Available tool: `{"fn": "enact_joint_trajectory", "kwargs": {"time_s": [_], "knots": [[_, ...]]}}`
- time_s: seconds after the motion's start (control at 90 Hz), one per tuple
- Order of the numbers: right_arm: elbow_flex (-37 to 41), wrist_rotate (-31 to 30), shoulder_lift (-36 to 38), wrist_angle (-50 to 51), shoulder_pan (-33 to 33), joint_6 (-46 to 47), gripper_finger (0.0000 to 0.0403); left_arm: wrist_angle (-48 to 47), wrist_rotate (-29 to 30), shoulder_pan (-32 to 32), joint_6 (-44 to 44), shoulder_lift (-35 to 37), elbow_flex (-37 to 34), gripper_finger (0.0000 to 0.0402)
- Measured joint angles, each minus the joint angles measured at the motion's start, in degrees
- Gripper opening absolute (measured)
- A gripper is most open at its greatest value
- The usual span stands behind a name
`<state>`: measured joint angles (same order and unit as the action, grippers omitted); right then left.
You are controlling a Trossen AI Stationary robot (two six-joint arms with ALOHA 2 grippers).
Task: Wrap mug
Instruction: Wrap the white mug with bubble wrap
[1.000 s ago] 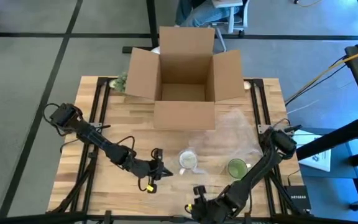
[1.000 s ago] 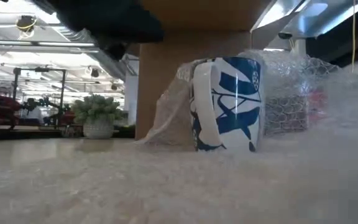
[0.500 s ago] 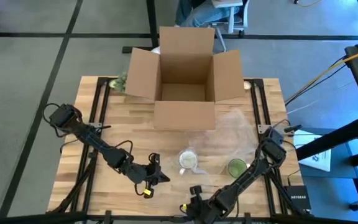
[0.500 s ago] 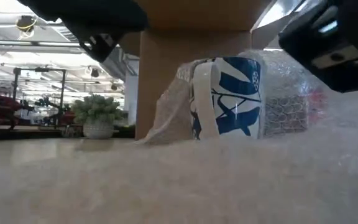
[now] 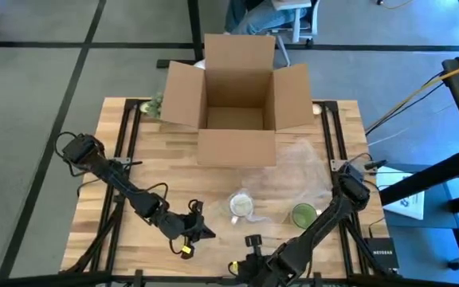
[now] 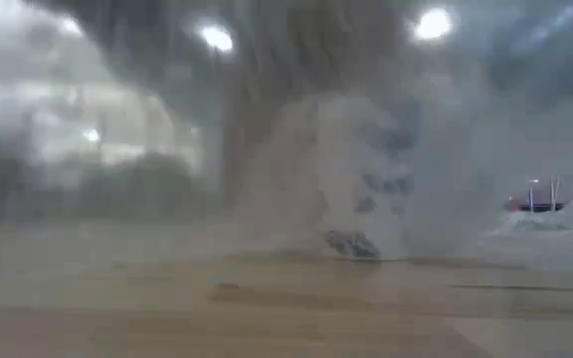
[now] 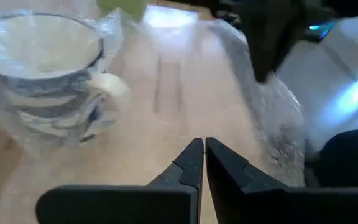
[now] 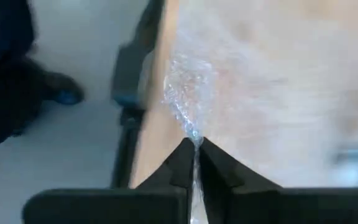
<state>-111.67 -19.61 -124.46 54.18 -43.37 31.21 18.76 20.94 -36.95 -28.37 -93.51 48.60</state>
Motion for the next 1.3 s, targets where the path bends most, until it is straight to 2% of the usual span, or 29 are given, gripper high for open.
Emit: {"fn": "enact_joint_trajectory", "kwargs": {"time_s": [0.144,0.256,0.367,0.6,0.8,1.033,1.133,1.3], "knots": [[-9.2,-6.2,0.1,13.5,2.6,1.3,0.0001,-0.3,0.2,-1.0,1.2,2.2,0.9,0.0000],[-12.5,-12.3,0.1,20.7,4.9,4.2,0.0001,-0.3,0.2,-1.1,2.4,4.3,1.6,0.0000],[-12.6,-16.5,0.2,25.2,7.2,8.9,0.0001,-0.1,0.8,-0.6,2.5,5.0,1.9,0.0000],[-7.5,-16.8,0.1,27.1,11.4,18.9,0.0001,-2.2,0.9,0.9,2.7,5.0,1.9,0.0000],[2.1,-11.7,0.1,19.0,14.4,20.9,0.0001,-3.3,3.2,1.5,5.7,4.1,1.9,0.0000],[8.3,2.8,0.3,9.7,18.0,13.1,0.0000,-3.4,5.0,1.8,7.3,3.9,1.9,0.0000],[8.6,3.8,0.3,7.8,18.5,10.5,0.0000,-4.7,8.1,1.9,7.1,3.9,1.9,0.0000],[8.6,3.7,0.2,5.2,18.8,7.2,0.0000,-13.0,13.6,1.8,-0.7,2.5,1.9,0.0000]]}}
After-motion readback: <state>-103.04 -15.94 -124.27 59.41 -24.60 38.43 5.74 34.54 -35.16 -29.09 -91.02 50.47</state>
